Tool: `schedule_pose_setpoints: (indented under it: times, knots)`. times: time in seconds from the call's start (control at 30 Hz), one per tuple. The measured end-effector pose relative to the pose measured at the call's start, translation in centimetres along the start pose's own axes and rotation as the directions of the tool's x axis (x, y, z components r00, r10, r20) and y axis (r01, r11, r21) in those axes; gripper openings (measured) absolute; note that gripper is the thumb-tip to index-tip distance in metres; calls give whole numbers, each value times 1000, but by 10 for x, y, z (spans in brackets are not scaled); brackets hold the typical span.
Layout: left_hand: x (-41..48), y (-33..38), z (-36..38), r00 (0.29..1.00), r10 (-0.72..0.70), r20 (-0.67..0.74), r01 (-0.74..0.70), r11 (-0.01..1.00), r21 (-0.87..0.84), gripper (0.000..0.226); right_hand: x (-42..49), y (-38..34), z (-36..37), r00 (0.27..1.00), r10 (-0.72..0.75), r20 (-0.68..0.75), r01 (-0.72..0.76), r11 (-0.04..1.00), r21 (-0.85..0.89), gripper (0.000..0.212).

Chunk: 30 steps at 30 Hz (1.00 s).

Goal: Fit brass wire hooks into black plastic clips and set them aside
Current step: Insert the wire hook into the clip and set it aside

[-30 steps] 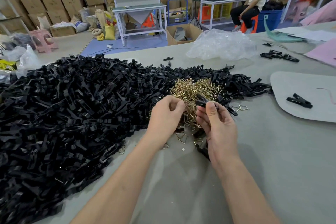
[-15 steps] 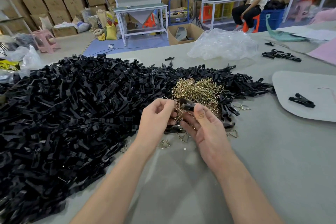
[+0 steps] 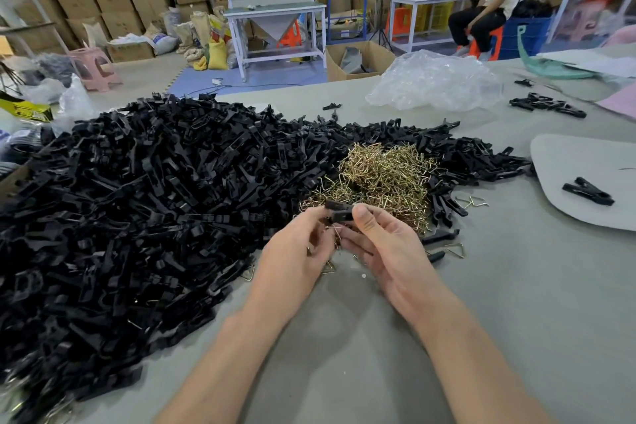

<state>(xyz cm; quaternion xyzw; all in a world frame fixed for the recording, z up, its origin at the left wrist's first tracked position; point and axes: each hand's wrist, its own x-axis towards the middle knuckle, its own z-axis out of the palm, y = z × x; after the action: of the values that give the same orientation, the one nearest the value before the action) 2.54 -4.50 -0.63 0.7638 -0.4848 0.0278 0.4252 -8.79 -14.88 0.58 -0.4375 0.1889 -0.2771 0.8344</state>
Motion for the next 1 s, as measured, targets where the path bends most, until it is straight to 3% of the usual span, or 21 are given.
schedule_pose_setpoints:
  times: [0.07,0.17,0.37,0.47,0.6,0.77,0.87,1.0]
  knots:
    - [-4,-2,0,999,47,0,-47,995,90,29,0,-1,-1,1000,18,21,-18,999,30,39]
    - [-9,-4,0,997,75,-21,-73,993,89,25,-2,-1,0,999,31,37,-34,996,79,47]
    - [-11,-1,0,992,-121,-41,114,983,-146,7,-1,0,3,999,38,36,-39,999,33,33]
    - [-7,2,-3,972,-185,-149,136,947,-290,13,-1,0,4,999,29,43,-30,999,18,45]
    - [-4,2,-7,938,-347,-6,279,762,-584,15,-1,2,5,999,18,49,-20,999,29,51]
    - [-6,1,-8,903,-420,90,362,632,-685,20,-2,3,6,1000,-20,8,20,1000,17,40]
    - [-4,3,-12,888,-453,83,354,557,-751,15,-2,3,6,985,-153,-83,144,985,-98,31]
    - [-1,13,-20,862,-477,173,345,301,-889,16,-2,3,6,953,-297,-69,272,931,-241,26]
